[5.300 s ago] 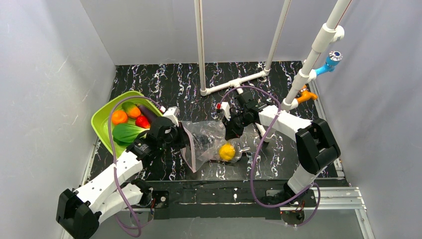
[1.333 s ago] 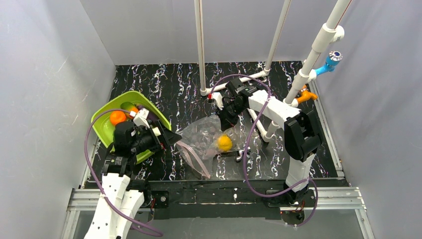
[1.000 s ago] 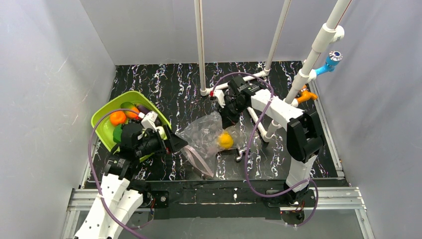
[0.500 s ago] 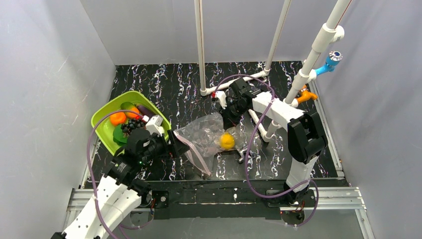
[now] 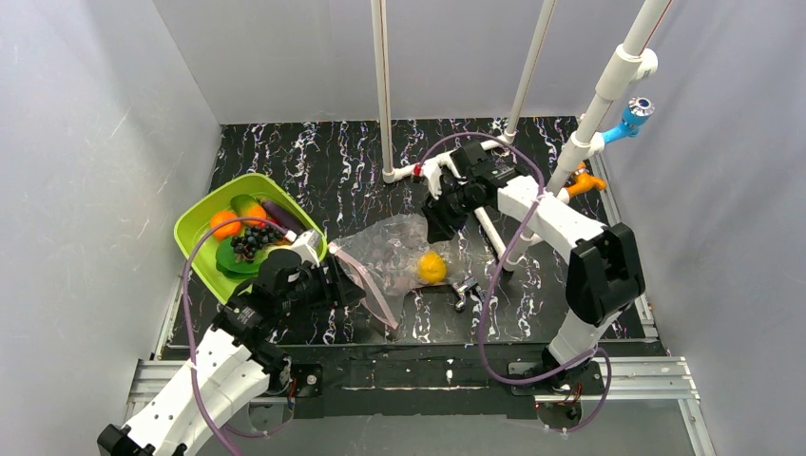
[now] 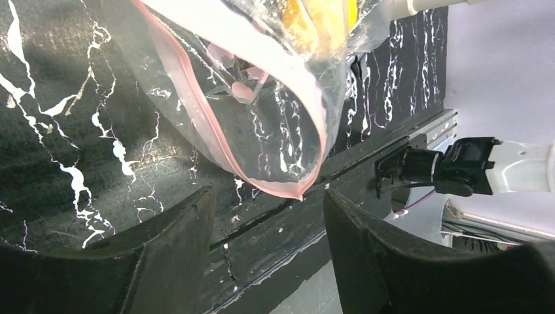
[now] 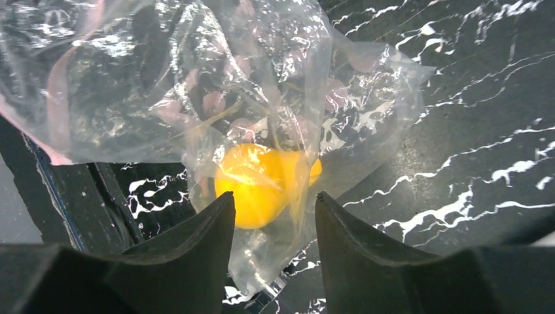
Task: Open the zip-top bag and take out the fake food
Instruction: Adjust the zipper food storage bag at the center of the board.
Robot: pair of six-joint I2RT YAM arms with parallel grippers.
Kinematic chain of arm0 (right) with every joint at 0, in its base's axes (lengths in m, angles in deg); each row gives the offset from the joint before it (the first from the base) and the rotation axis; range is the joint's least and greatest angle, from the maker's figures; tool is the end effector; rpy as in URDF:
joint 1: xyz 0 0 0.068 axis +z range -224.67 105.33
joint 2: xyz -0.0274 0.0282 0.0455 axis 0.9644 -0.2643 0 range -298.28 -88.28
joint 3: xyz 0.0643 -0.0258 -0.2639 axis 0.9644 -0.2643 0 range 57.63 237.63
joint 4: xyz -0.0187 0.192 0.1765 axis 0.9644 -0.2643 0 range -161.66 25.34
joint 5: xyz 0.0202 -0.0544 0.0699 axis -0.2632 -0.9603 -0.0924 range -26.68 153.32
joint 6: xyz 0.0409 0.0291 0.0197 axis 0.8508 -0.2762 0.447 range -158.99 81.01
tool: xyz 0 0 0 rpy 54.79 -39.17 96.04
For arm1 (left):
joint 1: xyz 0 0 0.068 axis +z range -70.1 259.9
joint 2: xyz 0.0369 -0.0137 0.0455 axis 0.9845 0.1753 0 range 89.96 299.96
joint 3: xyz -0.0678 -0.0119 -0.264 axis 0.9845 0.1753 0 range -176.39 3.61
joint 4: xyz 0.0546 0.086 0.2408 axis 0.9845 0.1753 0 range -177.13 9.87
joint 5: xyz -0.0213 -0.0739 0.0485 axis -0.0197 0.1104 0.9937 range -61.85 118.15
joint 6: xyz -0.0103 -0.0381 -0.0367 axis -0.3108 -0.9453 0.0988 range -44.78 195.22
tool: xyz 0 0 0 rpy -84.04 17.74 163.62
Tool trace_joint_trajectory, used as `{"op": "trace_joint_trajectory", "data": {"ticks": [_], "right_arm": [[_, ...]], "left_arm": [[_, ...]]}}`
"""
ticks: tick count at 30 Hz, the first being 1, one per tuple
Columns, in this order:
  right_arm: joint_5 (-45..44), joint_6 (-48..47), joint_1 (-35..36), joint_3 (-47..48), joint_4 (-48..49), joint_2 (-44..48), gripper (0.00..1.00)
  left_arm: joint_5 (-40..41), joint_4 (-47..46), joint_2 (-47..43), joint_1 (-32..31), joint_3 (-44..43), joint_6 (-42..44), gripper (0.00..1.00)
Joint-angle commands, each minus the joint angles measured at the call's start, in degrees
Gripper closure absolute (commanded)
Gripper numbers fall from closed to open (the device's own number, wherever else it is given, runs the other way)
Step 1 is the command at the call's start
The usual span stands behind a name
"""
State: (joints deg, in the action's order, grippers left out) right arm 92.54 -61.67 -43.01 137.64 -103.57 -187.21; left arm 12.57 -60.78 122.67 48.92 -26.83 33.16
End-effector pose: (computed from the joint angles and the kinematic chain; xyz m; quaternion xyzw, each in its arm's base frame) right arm 0.3041 0.2079 0.2627 -0.4868 0.7953 0.2626 0.2482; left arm 0.1151 -0.0803 0.2545 -0.0133 0.8547 -0.3946 0.3370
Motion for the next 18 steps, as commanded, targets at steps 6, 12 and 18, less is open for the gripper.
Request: {"op": "trace_joint_trajectory", "data": {"ticks": [6,12,18], "right_arm": [[11.29,-13.02,-1.03,-5.00,-3.49,12.66,0.38],[14.29,-28.96,1.38,-13.26,-3.74,17.36,0.26],[2.40,-35.90,4.60,-21.32,5.83,17.76,0.20]], "left_arm": [[-0.35,-8.16,0.16,-1.10,4.58,-1.95,0.41],[-1.42,-17.79,0.69,-1.19,7.55,-4.32,0.44],[-0.38,-29.97,2.30,-1.19,12.54,-8.02,0.61]]}}
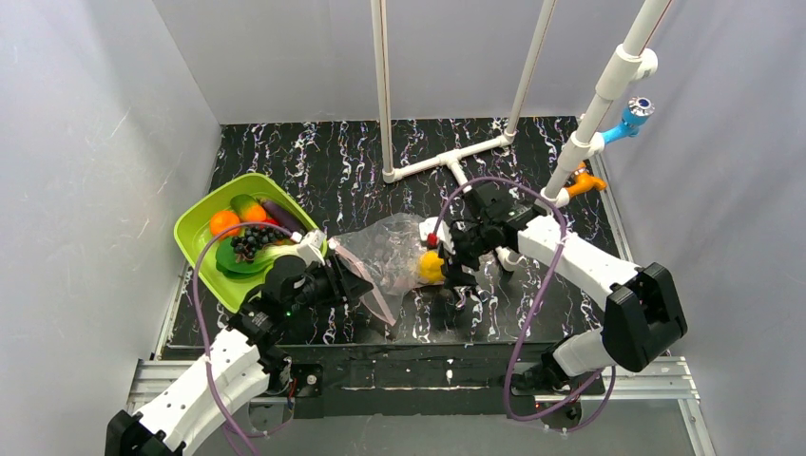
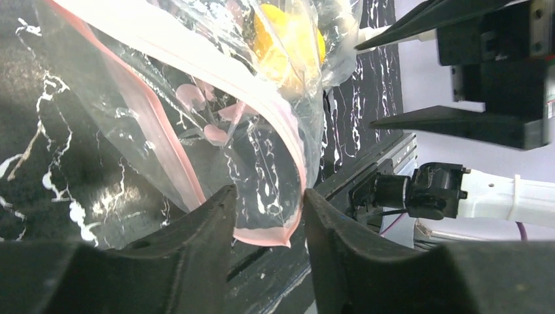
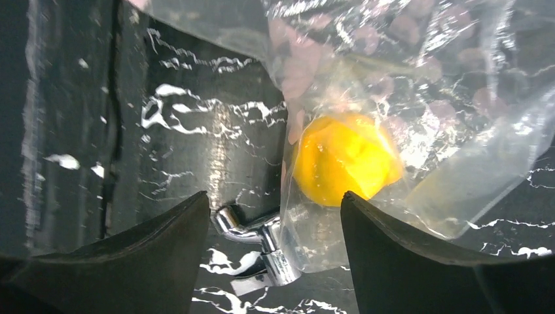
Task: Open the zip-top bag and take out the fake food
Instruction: Adjust the zipper food storage bag at the center of the board.
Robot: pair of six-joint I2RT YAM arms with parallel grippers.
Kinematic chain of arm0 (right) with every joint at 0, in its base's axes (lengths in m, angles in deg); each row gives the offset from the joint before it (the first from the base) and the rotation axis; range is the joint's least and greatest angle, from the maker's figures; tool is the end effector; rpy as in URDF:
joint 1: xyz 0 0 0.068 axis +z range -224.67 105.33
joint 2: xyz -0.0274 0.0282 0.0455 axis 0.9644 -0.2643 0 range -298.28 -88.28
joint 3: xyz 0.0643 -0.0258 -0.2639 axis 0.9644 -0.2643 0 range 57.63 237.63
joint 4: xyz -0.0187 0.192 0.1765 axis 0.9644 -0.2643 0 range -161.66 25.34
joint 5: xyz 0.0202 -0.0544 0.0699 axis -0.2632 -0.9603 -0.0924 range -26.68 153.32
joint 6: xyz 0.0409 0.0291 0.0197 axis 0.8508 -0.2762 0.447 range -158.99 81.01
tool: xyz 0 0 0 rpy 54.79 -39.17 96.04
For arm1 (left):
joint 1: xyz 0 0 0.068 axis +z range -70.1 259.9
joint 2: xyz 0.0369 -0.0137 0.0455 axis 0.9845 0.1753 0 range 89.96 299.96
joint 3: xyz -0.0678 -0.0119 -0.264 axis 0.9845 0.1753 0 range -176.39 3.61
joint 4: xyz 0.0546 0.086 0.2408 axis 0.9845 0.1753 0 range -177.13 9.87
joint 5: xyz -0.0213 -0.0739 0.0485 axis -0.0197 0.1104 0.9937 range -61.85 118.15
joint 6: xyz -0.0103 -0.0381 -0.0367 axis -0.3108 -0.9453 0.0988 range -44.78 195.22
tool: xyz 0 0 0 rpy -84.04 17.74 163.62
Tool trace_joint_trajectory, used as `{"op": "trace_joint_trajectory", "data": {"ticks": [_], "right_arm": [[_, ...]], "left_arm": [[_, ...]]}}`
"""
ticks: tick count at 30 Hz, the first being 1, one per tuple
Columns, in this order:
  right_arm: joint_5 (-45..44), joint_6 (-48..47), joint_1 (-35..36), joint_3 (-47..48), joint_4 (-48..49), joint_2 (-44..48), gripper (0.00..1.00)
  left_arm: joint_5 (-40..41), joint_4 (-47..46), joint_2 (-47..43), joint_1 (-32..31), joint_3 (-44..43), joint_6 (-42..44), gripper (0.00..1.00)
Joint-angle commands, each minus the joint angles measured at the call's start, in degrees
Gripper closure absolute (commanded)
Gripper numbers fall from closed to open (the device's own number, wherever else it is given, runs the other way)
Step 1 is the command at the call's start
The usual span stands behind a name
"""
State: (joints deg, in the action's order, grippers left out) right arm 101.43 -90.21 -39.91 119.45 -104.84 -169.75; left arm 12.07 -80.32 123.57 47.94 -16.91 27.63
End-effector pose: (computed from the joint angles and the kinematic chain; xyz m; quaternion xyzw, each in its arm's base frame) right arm 0.2198 0.1793 0.2605 -0.6845 0.6096 0.2767 0.2885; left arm 0.1255 -0.0899 0.2257 -0.0306 0.8140 -0.4518 0.3638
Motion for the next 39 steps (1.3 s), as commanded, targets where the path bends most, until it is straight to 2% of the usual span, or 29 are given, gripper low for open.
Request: {"op": "trace_joint_trajectory", "data": {"ticks": [1,5,14,19,22,27,33,39], "right_arm": [[-8.02,-7.34,1.64,-4.06,9.25,0.05,0.20],[-12.71,-5.77,2.35,-6.69,16.67,-0.79,0.20],[-19.56,-3.19,4.16,-9.05,24.16,-4.57,0.23],[-21.13,-1.58,4.17,-10.24,26.66,-5.44,0.25],[-20.80,-0.99,4.22,-10.19,26.95,-5.47,0.28],[-20.27,0.87,4.17,-9.56,26.22,-5.31,0.32],[-19.02,2.44,3.91,-9.31,25.63,-5.18,0.34],[-17.80,3.87,3.75,-8.44,24.92,-5.62,0.35]], "left_arm": [[0.35,-11.71,2.17,-0.19,2.99,-2.91,0.63],[0.83,-14.57,4.67,-0.16,3.86,-3.40,0.64],[2.50,-13.26,7.46,-0.20,3.49,-0.98,0.62],[2.22,-11.70,5.04,-0.21,3.54,-1.42,0.59],[1.46,-8.38,0.97,-0.20,2.21,-2.26,0.51],[-1.21,-7.16,-4.76,-0.29,1.80,-6.76,0.30],[-3.87,-6.35,-6.63,-1.14,2.08,-13.52,0.24],[1.65,-0.54,-7.57,-4.60,-0.48,-13.52,0.08]]}}
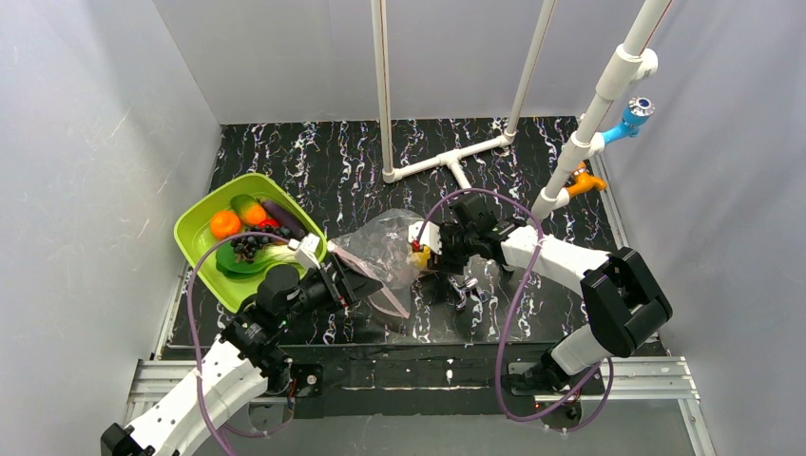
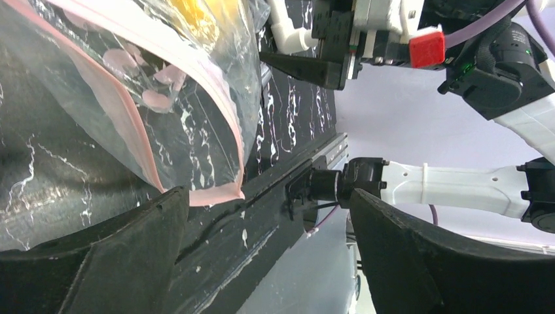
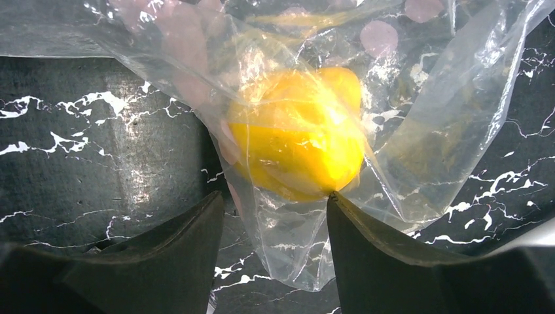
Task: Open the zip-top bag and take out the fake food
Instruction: Adjust the zipper food storage bag at the center of the board.
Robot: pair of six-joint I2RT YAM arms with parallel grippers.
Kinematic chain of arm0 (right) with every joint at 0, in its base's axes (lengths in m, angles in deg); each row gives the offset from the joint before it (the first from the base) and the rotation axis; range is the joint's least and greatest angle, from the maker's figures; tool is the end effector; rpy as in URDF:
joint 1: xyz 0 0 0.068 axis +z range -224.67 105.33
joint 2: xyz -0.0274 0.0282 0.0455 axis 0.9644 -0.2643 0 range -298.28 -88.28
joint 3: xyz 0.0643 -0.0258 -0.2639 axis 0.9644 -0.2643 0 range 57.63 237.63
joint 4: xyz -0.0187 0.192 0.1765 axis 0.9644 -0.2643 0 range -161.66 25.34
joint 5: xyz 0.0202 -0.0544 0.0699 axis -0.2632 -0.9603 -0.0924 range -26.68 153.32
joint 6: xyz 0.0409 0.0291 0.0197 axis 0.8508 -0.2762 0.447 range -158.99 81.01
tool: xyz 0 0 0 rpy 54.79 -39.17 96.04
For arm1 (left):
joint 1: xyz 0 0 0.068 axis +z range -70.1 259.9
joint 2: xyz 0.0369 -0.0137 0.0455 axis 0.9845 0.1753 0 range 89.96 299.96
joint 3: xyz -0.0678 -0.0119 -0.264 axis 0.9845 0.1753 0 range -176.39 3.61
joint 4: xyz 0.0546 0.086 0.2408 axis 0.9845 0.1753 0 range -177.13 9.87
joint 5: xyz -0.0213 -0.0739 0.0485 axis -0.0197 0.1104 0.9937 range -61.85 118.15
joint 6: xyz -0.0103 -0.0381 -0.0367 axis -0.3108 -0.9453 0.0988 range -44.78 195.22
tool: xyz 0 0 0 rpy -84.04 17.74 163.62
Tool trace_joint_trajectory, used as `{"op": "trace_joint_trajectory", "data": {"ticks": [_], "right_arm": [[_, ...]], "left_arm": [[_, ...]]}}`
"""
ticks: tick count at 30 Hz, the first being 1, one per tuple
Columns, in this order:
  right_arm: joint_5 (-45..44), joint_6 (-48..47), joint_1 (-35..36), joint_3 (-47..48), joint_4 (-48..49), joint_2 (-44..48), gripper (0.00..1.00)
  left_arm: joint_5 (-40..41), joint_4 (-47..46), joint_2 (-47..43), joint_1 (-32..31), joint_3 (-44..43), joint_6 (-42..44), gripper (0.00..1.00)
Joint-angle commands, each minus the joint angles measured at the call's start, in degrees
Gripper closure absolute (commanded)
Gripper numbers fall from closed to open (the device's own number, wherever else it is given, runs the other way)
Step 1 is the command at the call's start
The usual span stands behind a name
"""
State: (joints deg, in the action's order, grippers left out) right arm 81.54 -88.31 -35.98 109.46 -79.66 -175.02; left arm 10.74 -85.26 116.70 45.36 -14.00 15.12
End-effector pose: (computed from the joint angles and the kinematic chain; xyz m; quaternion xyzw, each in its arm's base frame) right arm 0.2346 0.2022 0.2036 -0.6835 0.6295 0.1167 0.3507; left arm 0.1106 -0.0891 0.2320 -0.0748 0.7651 -0.5414 0.3404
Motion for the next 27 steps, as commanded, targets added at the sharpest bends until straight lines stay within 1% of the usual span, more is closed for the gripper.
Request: {"op": "trace_joint_trajectory", "data": {"ticks": [1,4,8,11,15,18,19,20,21,23,26,27], "right_arm": [[2.40,2.28,-0.32,1.67,-0.43,-0.36,0.35],[3.68,3.00,-1.07,1.93,-0.87,-0.19,0.36],[4.72,3.56,-1.94,2.05,-1.12,0.15,0.37],[5.38,3.74,-2.05,2.12,-1.32,0.17,0.38],[6.02,4.13,-2.05,2.23,-1.52,0.15,0.39],[6.26,4.31,-2.05,2.30,-1.61,0.33,0.40],[6.34,4.32,-2.05,2.26,-1.61,0.40,0.40],[6.50,4.47,-2.05,2.28,-1.65,0.38,0.40],[6.53,4.56,-2.05,2.26,-1.69,0.47,0.40],[6.65,4.75,-2.00,2.28,-1.68,0.52,0.41],[6.74,4.80,-2.20,2.14,-1.63,0.80,0.40],[6.91,4.75,-2.34,2.14,-1.61,1.05,0.40]], "left_arm": [[3.83,4.65,-0.46,-2.55,-3.62,-1.11,0.07],[6.36,4.27,1.41,-4.15,-4.00,-1.66,0.05],[9.25,1.89,6.38,-6.91,-4.55,-1.95,0.05],[12.87,-0.12,10.08,-9.78,-5.43,-2.13,0.05],[17.48,-1.42,16.00,-12.90,-7.22,-1.85,0.08],[19.68,-4.52,20.55,-14.32,-8.53,-1.51,0.13],[20.22,-4.95,21.87,-14.66,-9.11,-1.11,0.18],[20.86,-4.90,23.02,-14.89,-9.72,-0.52,0.26],[21.25,-4.82,23.90,-15.01,-10.25,-0.04,0.30],[21.86,-4.25,25.50,-15.03,-11.17,1.03,0.45],[21.98,-1.41,24.94,-15.02,-12.14,2.49,0.82],[21.77,0.03,23.70,-15.03,-12.30,2.54,0.90]]}}
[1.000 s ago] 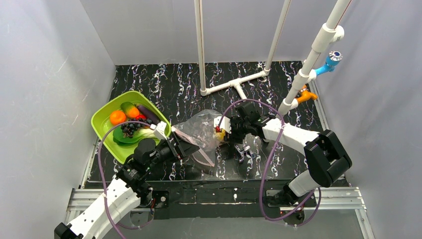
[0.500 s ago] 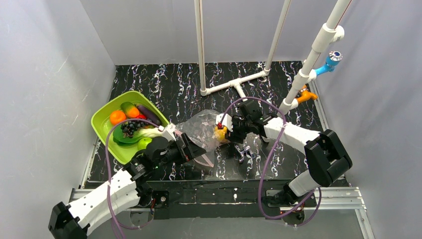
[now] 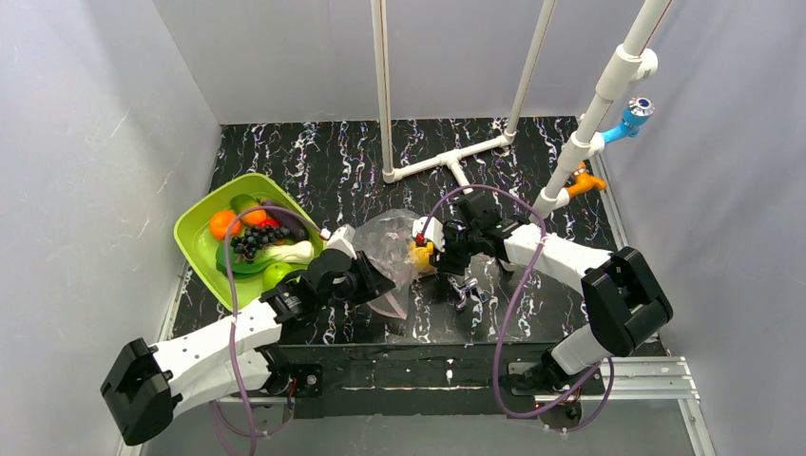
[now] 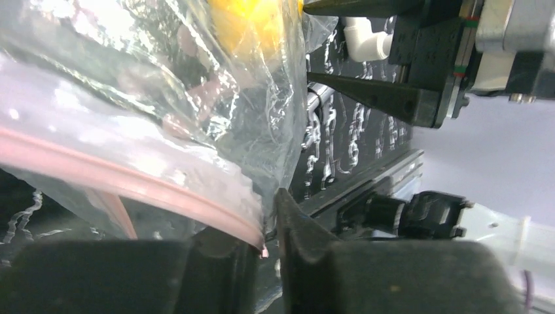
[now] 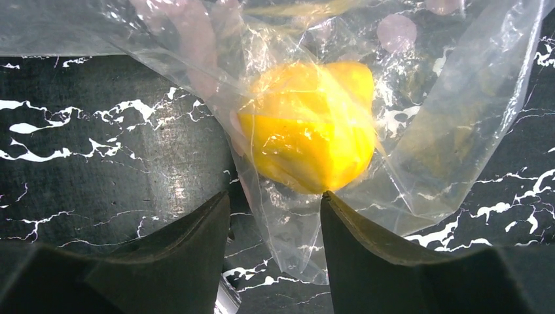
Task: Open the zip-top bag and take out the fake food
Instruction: Adjust the zipper food storage bag at the center of the board.
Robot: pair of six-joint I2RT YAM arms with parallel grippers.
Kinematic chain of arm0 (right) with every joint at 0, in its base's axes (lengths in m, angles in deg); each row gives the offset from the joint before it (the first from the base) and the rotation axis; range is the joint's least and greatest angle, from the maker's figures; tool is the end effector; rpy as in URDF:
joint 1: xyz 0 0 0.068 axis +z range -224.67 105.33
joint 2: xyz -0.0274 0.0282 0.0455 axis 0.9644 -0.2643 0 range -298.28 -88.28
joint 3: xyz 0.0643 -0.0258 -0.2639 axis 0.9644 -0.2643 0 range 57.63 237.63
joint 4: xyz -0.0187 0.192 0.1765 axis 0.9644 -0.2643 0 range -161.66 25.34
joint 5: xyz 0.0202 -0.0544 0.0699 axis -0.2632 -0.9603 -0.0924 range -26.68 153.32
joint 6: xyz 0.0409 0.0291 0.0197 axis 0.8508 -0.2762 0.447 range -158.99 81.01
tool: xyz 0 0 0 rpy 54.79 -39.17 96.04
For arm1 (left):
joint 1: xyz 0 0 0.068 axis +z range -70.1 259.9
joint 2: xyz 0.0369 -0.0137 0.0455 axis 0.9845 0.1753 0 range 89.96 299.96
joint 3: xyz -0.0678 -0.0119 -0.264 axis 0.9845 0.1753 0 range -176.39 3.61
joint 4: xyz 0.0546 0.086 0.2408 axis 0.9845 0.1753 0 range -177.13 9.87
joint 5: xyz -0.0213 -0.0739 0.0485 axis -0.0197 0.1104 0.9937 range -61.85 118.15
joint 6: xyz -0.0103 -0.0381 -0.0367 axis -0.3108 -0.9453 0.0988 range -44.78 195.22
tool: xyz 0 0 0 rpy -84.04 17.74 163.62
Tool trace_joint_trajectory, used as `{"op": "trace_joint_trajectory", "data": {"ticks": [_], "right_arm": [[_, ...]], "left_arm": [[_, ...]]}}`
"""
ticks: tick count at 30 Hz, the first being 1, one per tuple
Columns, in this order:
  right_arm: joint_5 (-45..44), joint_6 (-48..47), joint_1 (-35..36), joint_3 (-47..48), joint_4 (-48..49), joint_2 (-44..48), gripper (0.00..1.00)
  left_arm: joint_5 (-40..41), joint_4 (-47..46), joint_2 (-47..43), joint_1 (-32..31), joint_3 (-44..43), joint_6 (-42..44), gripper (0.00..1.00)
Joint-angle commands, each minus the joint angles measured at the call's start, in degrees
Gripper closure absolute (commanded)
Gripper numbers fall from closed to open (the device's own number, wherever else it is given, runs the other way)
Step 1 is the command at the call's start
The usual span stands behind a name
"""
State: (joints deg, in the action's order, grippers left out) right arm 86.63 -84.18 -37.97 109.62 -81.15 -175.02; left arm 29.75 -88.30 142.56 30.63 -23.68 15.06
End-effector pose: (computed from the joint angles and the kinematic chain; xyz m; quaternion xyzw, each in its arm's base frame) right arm 0.2378 0.1948 0.2035 -0.6561 0.6539 0.1660 0.3381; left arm 0.1356 -0.1560 0.2278 -0.0871 0.8347 -0.4369 0.3236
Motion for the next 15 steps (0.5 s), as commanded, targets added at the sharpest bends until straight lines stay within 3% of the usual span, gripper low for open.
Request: {"op": "trace_joint_trajectory", "data": {"ticks": [1,7,15], "right_arm": [[1.92,0.61,-0.55,1.92,-0.05,1.29,0.40],[2.69,0.72,-1.55,1.46,0.46,2.36,0.37],[7.46,4.04,-1.46,2.27,-0.05,1.09,0.37]], "left_arm": [[2.33,4.07,-3.75,-0.29,-2.84,2.73,0.94],[-3.34,12.47,-11.67,-0.22,-5.99,3.17,1.00],[-10.66,5.98,-10.54,-0.12,-2.92,0.35,1.00]]}}
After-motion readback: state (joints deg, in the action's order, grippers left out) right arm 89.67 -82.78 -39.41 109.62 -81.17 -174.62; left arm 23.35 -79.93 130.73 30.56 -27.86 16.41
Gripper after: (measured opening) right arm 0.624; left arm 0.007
